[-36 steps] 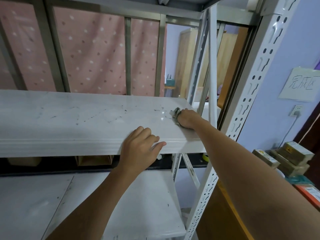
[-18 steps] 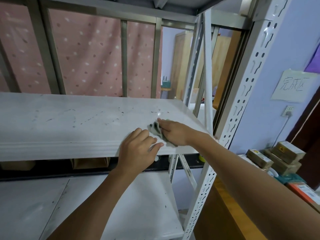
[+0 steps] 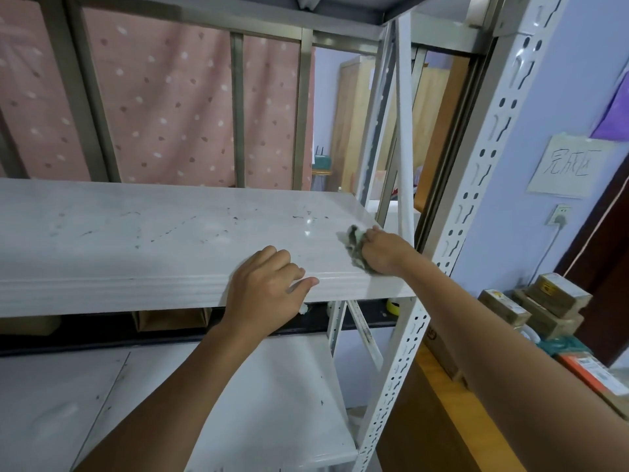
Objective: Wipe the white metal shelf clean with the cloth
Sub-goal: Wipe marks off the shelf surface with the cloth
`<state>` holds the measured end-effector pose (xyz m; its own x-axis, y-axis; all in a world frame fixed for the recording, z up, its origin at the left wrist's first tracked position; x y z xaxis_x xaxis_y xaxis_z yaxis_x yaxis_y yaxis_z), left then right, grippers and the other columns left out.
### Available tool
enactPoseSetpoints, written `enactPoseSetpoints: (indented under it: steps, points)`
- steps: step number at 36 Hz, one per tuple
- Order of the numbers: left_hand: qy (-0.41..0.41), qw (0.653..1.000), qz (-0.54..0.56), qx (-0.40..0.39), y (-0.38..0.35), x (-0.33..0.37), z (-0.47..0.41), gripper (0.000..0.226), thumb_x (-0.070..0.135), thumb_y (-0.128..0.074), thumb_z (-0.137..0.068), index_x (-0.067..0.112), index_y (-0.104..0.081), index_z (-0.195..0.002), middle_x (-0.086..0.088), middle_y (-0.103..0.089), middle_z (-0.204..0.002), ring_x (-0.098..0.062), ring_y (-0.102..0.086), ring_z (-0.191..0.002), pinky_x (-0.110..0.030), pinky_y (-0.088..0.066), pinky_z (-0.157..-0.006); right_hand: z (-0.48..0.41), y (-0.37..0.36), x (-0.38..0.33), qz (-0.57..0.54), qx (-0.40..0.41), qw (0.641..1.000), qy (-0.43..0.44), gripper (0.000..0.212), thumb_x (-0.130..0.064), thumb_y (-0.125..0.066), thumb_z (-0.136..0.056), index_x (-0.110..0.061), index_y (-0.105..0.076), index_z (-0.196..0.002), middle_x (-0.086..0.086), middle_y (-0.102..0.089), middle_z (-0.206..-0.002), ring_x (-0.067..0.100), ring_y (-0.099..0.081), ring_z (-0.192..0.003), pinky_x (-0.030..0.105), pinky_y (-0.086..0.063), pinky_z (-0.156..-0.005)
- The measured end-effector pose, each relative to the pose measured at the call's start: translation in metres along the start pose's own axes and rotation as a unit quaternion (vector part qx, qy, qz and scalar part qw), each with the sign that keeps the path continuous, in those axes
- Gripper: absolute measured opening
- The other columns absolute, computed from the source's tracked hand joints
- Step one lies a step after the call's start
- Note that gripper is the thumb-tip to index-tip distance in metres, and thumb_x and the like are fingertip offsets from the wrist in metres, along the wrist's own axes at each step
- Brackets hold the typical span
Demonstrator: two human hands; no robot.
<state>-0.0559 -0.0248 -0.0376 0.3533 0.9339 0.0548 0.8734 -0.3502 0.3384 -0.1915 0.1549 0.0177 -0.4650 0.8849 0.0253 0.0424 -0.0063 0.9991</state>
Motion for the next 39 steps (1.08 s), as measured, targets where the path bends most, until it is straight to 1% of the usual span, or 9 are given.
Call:
enactPoseSetpoints:
  steps: [6,16,22,25,28,31,35,37,39]
  points:
    - [0.023,1.000,0.015,0.001,0.003,-0.003,-0.002,0.025,0.029,-0.080,-0.085,0.014,-0.075,-0.067,0.003,-0.055,-0.061,-0.019,-0.046,-0.061,-0.021,-0.036,-0.057,-0.040,0.002,0.007,0.000,-0.016,1.000,-0.024,0.043,-0.021,-0.027,-0.105,0.008,-0.044,-0.133,0.026,-0.045,-0.141,0.036,-0.051,-0.123,0.040,-0.039,-0.103]
    - [0.005,1.000,0.014,0.028,0.000,-0.004,-0.003,0.031,0.027,-0.080,-0.087,0.011,-0.071,-0.062,0.000,-0.054,-0.057,-0.021,-0.041,-0.057,-0.026,-0.035,-0.052,-0.109,0.005,0.000,-0.025,-0.028,0.999,-0.019,0.043,-0.024,-0.032,-0.105,0.003,-0.041,-0.138,0.021,-0.045,-0.141,0.035,-0.049,-0.126,0.040,-0.036,-0.105]
    - [0.015,1.000,0.004,0.001,-0.001,-0.005,-0.002,0.032,0.029,-0.080,-0.087,0.011,-0.070,-0.062,-0.001,-0.052,-0.056,-0.023,-0.042,-0.056,-0.030,-0.034,-0.050,-0.148,0.001,-0.010,-0.098,-0.031,0.995,0.005,0.048,-0.031,-0.027,-0.105,-0.010,-0.037,-0.147,0.016,-0.049,-0.143,0.030,-0.050,-0.122,0.041,-0.034,-0.106]
    - [0.024,1.000,0.004,-0.015,-0.001,-0.005,-0.002,0.032,0.029,-0.079,-0.088,0.013,-0.070,-0.061,-0.001,-0.050,-0.057,-0.023,-0.040,-0.058,-0.026,-0.029,-0.053,-0.153,0.002,-0.015,-0.113,-0.038,0.992,0.035,0.050,-0.033,-0.020,-0.107,-0.019,-0.027,-0.154,0.010,-0.035,-0.155,0.030,-0.038,-0.138,0.040,-0.025,-0.113]
    - [0.025,0.999,0.000,-0.022,-0.001,-0.004,-0.002,0.034,0.029,-0.077,-0.089,0.013,-0.069,-0.061,-0.001,-0.049,-0.057,-0.023,-0.040,-0.057,-0.027,-0.029,-0.053,-0.169,-0.003,-0.013,-0.141,-0.053,0.987,0.059,0.055,-0.051,-0.016,-0.103,-0.030,-0.033,-0.150,0.006,-0.039,-0.154,0.025,-0.040,-0.135,0.042,-0.023,-0.117]
    - [0.021,0.999,0.004,-0.025,-0.001,-0.004,-0.001,0.035,0.029,-0.076,-0.090,0.012,-0.069,-0.061,-0.003,-0.049,-0.056,-0.025,-0.042,-0.057,-0.031,-0.033,-0.051,-0.209,-0.025,0.005,-0.180,-0.075,0.977,0.091,0.064,-0.081,-0.017,-0.081,-0.054,-0.041,-0.133,-0.014,-0.047,-0.130,0.012,-0.040,-0.112,0.044,-0.026,-0.116]
    - [0.017,0.999,-0.001,-0.033,-0.001,-0.004,0.000,0.036,0.030,-0.075,-0.091,0.011,-0.069,-0.060,-0.003,-0.050,-0.056,-0.025,-0.041,-0.057,-0.035,-0.036,-0.049,-0.159,-0.006,-0.024,-0.194,-0.056,0.974,0.102,0.045,-0.042,-0.038,-0.099,-0.034,-0.046,-0.143,-0.016,-0.044,-0.123,0.008,-0.040,-0.112,0.023,-0.026,-0.107]
    - [0.010,0.999,-0.005,-0.030,-0.001,-0.004,0.000,0.037,0.029,-0.075,-0.091,0.010,-0.068,-0.060,-0.004,-0.050,-0.056,-0.025,-0.041,-0.057,-0.034,-0.035,-0.050,-0.146,-0.010,-0.035,-0.207,-0.077,0.965,0.139,0.051,-0.067,-0.038,-0.092,-0.040,-0.060,-0.129,-0.008,-0.061,-0.126,0.018,-0.053,-0.117,0.035,-0.031,-0.114]
    - [0.000,1.000,-0.009,-0.023,-0.001,-0.004,0.000,0.039,0.027,-0.075,-0.092,0.008,-0.067,-0.059,-0.004,-0.049,-0.056,-0.025,-0.040,-0.056,-0.033,-0.034,-0.051,-0.140,-0.016,-0.040,-0.239,-0.098,0.955,0.144,0.057,-0.076,-0.030,-0.087,-0.049,-0.053,-0.132,-0.006,-0.056,-0.140,0.019,-0.048,-0.130,0.046,-0.029,-0.116]
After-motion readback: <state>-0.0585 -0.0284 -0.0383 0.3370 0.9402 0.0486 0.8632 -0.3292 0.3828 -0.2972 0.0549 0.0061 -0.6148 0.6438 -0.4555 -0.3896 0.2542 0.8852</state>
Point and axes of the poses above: each hand's wrist, its own z-axis away from the middle knuckle, its own y-axis out of the back of the hand, x = y × z, the point moved 3 cm from there along -z, towards the middle knuckle
